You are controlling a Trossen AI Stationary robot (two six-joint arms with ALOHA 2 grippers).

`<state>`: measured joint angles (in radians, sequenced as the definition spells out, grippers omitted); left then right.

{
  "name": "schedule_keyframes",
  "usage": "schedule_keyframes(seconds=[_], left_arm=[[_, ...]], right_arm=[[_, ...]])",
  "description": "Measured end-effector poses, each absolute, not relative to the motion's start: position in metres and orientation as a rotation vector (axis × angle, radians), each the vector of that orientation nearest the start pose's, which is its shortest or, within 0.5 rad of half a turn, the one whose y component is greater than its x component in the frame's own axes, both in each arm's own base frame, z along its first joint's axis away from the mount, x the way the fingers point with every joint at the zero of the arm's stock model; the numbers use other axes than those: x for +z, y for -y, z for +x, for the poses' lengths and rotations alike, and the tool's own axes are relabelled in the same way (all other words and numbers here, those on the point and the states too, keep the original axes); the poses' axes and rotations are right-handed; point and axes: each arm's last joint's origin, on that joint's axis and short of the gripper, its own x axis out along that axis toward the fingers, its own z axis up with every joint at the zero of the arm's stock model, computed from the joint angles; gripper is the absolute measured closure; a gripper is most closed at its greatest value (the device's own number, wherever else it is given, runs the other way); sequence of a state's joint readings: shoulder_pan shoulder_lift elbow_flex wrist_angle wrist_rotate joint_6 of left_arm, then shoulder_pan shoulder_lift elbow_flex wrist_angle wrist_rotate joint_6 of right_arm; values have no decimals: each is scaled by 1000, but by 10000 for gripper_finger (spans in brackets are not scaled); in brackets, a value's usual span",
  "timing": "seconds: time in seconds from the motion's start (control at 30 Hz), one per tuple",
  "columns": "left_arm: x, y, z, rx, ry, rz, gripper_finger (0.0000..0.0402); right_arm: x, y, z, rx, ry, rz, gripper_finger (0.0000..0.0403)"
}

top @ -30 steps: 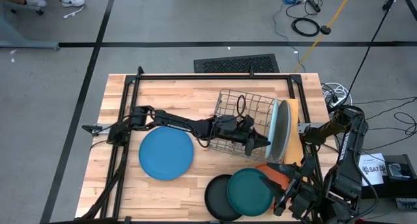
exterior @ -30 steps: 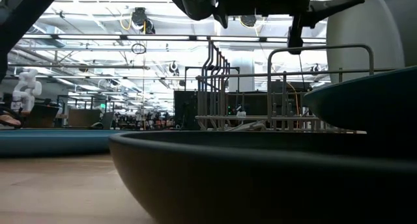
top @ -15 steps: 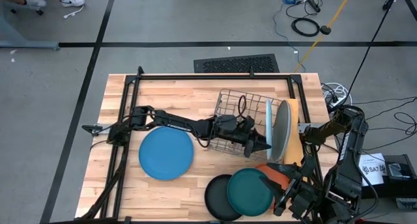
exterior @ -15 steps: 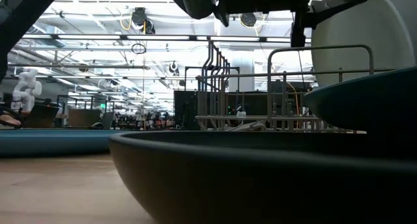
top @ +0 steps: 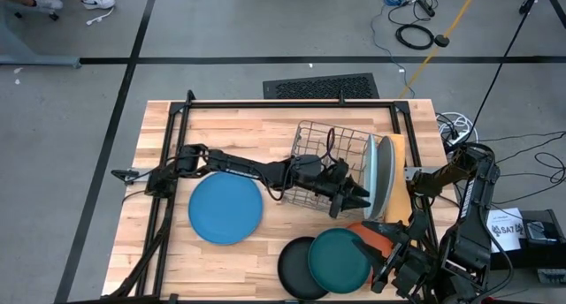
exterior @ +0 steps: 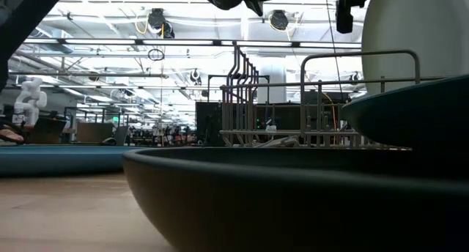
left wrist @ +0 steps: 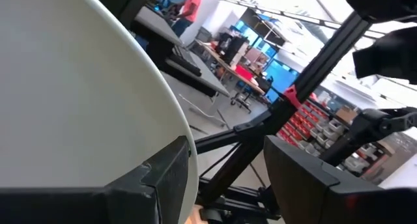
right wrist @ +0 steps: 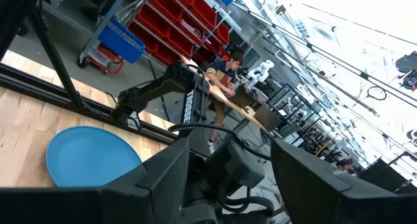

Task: Sort dishes
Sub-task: Put the light blue plate into the dish rack

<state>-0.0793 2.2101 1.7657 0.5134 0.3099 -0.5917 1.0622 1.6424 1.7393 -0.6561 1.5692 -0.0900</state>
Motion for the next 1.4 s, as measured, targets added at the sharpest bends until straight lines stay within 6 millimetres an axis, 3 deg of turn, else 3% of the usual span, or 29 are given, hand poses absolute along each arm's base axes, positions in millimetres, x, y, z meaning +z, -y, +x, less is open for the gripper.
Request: schedule_keyframes(seconds=[0.57,0.83,1.07,1.2,1.4], left_arm=[[269,54,517,-424,-52,-490,200],[272,62,516,-471,-37,-440,148],[293,66,517,-511,18,-387,128],[302,63,519,-497,-29,-359,128],[293,44,522,-440,-146,-356,128]], right_arm=[[414,-278,188,-489,-165,-635,193],[414,-278,188,-489,-165,-635,193],[414,-278,188,-489,-165,-635,193],[414,-278,188,-489,-165,-635,193],[414,-278,188,-489,-165,-634,193]])
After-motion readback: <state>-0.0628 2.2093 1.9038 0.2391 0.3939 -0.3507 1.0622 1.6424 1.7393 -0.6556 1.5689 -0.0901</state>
